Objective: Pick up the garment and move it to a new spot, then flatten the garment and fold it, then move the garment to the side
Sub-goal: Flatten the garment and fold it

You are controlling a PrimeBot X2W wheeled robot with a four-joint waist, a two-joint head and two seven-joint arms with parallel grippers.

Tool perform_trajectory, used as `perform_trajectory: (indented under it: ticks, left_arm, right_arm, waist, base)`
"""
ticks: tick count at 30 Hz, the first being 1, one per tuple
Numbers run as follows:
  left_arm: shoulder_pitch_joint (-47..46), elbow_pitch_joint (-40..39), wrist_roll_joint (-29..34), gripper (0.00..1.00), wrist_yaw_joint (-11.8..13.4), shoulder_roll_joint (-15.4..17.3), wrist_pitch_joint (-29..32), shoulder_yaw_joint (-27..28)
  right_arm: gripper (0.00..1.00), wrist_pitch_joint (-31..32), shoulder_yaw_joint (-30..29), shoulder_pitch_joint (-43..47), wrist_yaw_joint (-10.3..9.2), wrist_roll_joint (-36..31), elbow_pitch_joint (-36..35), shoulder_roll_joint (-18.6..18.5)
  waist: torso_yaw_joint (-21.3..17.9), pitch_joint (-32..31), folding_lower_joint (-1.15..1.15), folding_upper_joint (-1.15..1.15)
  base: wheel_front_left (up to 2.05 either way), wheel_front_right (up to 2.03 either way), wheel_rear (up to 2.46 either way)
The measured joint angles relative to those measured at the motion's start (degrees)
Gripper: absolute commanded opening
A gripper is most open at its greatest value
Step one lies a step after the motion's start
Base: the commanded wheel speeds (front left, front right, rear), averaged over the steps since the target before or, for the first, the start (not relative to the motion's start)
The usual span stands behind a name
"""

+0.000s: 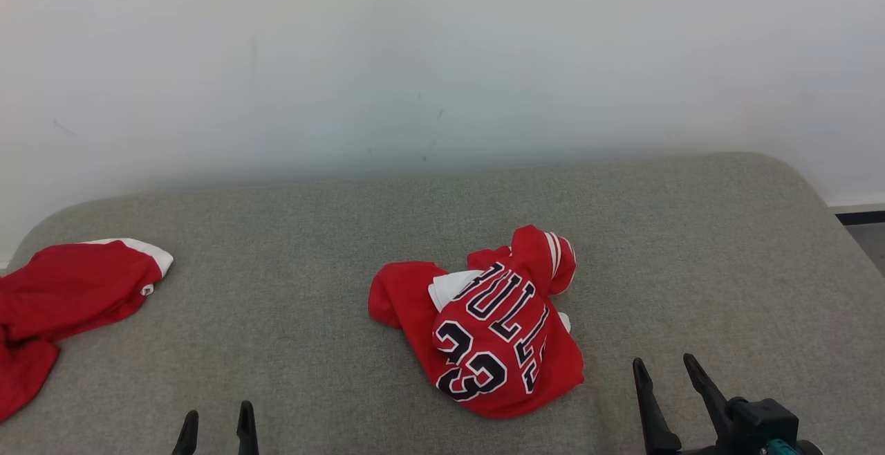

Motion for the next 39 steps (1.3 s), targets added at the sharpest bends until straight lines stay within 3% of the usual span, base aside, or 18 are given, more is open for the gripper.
perform_trajectory:
  ticks: [12,19,26,35,39]
  left_arm:
    - [-0.3,0.2,0.3,1.00,0.4,0.0,0.0,-0.8]
    - [-3.0,-0.1,0.9,1.00,0.0,0.3,1.5,-2.6]
    - [-7.6,0.9,2.1,1.00,-0.7,0.3,3.1,-5.7]
    - [-11.5,2.4,3.2,1.00,-1.7,0.8,3.4,-7.6]
    - [-12.3,3.1,3.3,1.00,-2.2,1.4,3.0,-7.7]
  right_arm:
    - [1.00,0.4,-0.4,-0.2,0.00,1.5,0.9,0.0]
    - [1.00,9.0,2.7,-10.9,-0.01,5.9,5.5,0.0]
    - [1.00,23.1,0.4,-29.6,-0.01,14.4,20.5,-0.1]
    - [1.00,26.9,-5.3,-43.6,-0.01,16.9,37.9,0.0]
    - [1.00,26.7,-9.3,-47.3,-0.01,15.1,44.8,0.0]
  waist:
    - [0.2,0.2,0.01,0.00]
    - [0.4,1.3,0.01,0.00]
    - [2.4,3.4,0.01,0.01]
    - [6.8,6.2,0.02,0.00]
    - [8.3,7.7,0.02,0.01]
  base:
    - [0.00,0.00,0.00]
    - [0.00,0.00,0.00]
    - [0.00,0.00,0.00]
    - [0.00,0.00,0.00]
    - [0.00,0.00,0.00]
